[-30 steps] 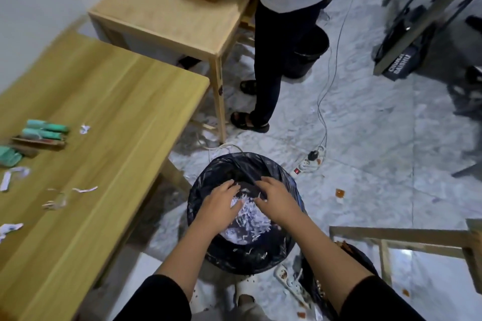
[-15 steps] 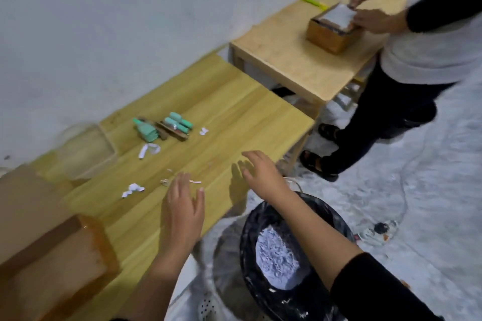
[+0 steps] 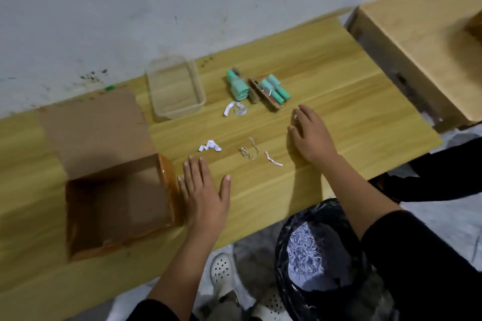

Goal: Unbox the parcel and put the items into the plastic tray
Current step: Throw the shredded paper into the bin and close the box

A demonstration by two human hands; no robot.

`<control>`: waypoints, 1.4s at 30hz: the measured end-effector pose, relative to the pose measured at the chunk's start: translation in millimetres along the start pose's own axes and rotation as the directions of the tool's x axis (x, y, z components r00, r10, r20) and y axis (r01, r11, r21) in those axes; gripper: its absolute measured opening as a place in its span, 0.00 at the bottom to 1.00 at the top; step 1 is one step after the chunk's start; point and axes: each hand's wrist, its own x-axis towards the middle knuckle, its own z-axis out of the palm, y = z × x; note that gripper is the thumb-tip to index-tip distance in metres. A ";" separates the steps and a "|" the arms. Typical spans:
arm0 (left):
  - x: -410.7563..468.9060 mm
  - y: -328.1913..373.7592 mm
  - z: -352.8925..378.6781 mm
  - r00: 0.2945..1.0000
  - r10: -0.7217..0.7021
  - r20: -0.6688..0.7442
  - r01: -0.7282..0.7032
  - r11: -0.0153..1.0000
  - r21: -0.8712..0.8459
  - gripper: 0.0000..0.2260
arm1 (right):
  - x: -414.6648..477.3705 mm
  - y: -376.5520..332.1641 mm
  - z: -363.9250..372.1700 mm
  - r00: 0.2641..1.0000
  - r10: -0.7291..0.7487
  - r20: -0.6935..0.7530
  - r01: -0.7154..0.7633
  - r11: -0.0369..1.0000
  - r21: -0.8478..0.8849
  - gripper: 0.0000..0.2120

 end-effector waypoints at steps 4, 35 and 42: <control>2.9 2.0 0.7 0.999 -0.032 -0.022 0.033 0.999 0.025 0.37 | -47.1 -14.5 20.4 0.998 -0.042 -0.045 0.042 0.999 -0.004 0.24; -1.9 -8.9 -5.4 1.000 -0.030 -0.010 0.029 0.998 -0.049 0.40 | 15.1 -117.0 71.7 0.905 -0.399 0.151 0.402 0.916 0.008 0.46; -3.5 -8.8 -3.4 0.999 -0.032 -0.017 0.031 0.998 -0.051 0.40 | 16.2 -121.9 89.2 0.881 -0.452 0.140 0.462 0.886 -0.049 0.31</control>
